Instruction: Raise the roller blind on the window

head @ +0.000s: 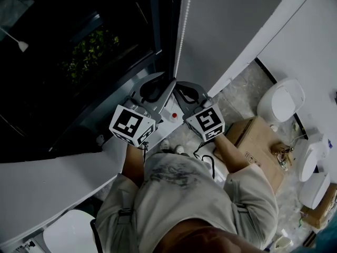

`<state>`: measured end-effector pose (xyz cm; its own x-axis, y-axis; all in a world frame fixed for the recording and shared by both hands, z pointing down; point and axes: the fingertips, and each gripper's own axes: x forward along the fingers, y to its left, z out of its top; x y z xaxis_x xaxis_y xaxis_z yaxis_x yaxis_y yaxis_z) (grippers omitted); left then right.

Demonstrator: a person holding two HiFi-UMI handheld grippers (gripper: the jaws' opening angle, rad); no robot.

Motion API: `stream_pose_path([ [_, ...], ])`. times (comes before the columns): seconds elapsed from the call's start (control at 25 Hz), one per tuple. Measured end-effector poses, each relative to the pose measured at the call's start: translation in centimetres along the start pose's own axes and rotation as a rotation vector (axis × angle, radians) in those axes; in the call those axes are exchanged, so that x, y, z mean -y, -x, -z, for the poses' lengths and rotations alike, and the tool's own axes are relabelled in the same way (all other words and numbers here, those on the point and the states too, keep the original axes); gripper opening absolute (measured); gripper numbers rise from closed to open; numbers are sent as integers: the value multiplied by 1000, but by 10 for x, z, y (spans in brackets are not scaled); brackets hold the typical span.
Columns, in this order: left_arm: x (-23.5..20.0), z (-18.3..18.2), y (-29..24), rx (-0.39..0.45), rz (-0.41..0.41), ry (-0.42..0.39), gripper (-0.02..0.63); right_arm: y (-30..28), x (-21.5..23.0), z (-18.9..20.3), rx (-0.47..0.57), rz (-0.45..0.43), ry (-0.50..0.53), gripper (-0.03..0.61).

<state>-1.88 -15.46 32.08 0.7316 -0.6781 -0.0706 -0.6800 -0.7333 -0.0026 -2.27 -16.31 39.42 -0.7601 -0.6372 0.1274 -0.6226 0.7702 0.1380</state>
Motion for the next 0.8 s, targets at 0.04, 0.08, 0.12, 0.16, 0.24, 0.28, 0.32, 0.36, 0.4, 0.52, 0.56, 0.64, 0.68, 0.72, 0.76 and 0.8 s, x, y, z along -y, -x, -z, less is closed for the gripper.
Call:
stream_pose_path([
  [0.04,0,-9,-4,15,7,-15,94,0,-1,0,0,-1,1,11],
  [0.08,1,-18,-9,26,15,-30,94,0,-2,-1,0,-2,2,11],
  [0.12,1,-25,-13,36,21,-43,94,0,-2,-1,1,-3,2,11],
  [0.16,2,-31,-16,45,25,-52,94,0,-3,-1,2,-3,2,11],
  [0.24,3,-43,-23,68,29,-63,94,0,-4,-1,3,-3,2,11],
  [0.28,3,-50,-26,84,29,-68,94,0,-5,-1,2,-3,3,11],
  [0.32,3,-56,-28,99,29,-73,92,0,-5,-1,2,-3,4,11],
  [0.36,2,-59,-30,105,28,-78,91,0,-5,-1,1,-3,5,11],
  [0.4,1,-61,-31,103,27,-83,89,0,-5,-1,1,-3,5,11],
  [0.52,-1,-63,-34,97,19,-100,58,0,-5,-1,3,-4,6,11],
  [0.56,-1,-64,-34,99,17,-103,50,0,-6,-1,3,-5,6,11],
  [0.64,-1,-65,-35,100,16,-104,27,0,-6,-2,5,-7,5,11],
  [0.68,0,-64,-35,98,18,-102,25,-1,-7,-2,6,-8,5,11],
  [0.72,0,-64,-35,95,21,-98,25,-1,-7,-2,6,-9,5,11],
  [0.76,0,-63,-36,90,20,-93,25,-2,-7,-1,6,-10,5,11],
  [0.8,-1,-63,-36,87,17,-91,23,-2,-6,-1,6,-10,5,11],
])
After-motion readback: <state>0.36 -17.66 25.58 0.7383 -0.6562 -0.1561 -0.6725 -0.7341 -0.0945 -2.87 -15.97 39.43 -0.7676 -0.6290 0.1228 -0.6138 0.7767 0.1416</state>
